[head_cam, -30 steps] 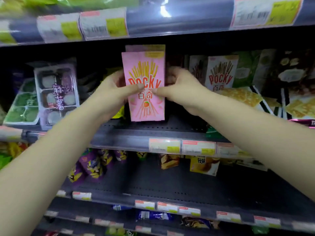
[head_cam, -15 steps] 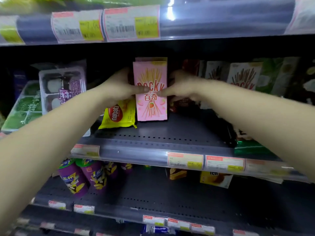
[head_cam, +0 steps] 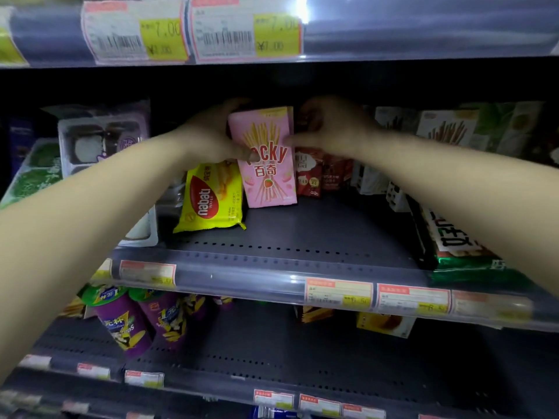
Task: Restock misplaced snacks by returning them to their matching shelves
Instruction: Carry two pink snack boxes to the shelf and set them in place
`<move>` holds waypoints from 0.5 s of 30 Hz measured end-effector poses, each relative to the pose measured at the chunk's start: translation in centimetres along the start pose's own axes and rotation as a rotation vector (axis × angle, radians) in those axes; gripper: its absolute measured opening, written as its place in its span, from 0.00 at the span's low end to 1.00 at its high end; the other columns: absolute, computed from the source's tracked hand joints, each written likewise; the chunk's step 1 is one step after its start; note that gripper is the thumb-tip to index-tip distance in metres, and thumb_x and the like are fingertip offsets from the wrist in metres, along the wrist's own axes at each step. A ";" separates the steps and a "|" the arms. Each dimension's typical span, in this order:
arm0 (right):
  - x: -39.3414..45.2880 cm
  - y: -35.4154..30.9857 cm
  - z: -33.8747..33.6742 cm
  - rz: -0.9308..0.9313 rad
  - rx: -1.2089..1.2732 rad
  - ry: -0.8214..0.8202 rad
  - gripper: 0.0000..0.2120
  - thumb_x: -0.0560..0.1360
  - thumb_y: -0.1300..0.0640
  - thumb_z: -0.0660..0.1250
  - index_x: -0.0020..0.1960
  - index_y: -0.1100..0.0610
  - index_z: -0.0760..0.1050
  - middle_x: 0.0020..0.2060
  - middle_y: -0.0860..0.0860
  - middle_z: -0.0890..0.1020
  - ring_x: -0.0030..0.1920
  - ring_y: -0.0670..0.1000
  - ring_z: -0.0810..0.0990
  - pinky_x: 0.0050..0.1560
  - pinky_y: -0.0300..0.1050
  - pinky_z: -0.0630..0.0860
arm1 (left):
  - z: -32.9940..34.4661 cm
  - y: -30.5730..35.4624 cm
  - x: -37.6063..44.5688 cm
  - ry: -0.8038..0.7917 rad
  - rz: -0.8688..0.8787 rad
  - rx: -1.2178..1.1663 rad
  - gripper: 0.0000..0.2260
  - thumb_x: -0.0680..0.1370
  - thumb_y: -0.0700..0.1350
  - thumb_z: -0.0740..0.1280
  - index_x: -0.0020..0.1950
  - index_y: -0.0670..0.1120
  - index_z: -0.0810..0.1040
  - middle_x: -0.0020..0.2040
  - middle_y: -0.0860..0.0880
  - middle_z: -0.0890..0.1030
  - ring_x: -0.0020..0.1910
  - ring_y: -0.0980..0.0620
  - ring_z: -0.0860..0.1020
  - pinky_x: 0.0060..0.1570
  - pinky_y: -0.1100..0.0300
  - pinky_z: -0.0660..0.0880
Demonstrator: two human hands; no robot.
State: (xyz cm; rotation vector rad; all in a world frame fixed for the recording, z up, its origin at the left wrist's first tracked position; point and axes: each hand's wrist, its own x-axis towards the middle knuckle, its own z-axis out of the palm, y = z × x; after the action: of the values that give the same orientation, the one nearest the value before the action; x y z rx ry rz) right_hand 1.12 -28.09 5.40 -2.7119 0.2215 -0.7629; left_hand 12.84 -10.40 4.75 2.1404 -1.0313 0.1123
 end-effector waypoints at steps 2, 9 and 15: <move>0.2 0.4 -0.5 -0.074 -0.069 0.091 0.32 0.68 0.44 0.74 0.67 0.56 0.72 0.62 0.55 0.78 0.61 0.55 0.76 0.56 0.44 0.71 | 0.2 -0.1 0.2 -0.004 -0.015 -0.009 0.42 0.65 0.39 0.80 0.75 0.49 0.64 0.65 0.47 0.78 0.61 0.48 0.78 0.61 0.49 0.76; 2.0 1.9 -1.4 -0.127 -0.276 -0.066 0.41 0.69 0.52 0.75 0.76 0.55 0.60 0.72 0.57 0.69 0.70 0.58 0.68 0.68 0.50 0.66 | -0.4 0.0 0.4 -0.015 -0.029 -0.039 0.41 0.65 0.37 0.79 0.74 0.49 0.65 0.64 0.45 0.78 0.61 0.45 0.78 0.59 0.45 0.77; 2.4 3.0 -0.4 -0.102 -0.183 0.028 0.27 0.74 0.58 0.71 0.71 0.57 0.68 0.66 0.57 0.75 0.66 0.57 0.73 0.61 0.44 0.68 | -0.3 -0.1 0.3 -0.015 -0.030 -0.074 0.39 0.66 0.37 0.79 0.74 0.48 0.66 0.63 0.46 0.79 0.59 0.46 0.79 0.56 0.47 0.79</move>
State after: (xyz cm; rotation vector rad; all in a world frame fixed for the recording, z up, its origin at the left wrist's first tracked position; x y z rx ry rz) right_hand 2.70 -31.55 5.87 -2.9053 0.1671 -0.8479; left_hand 13.12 -10.34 5.02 2.0917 -0.9960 0.0435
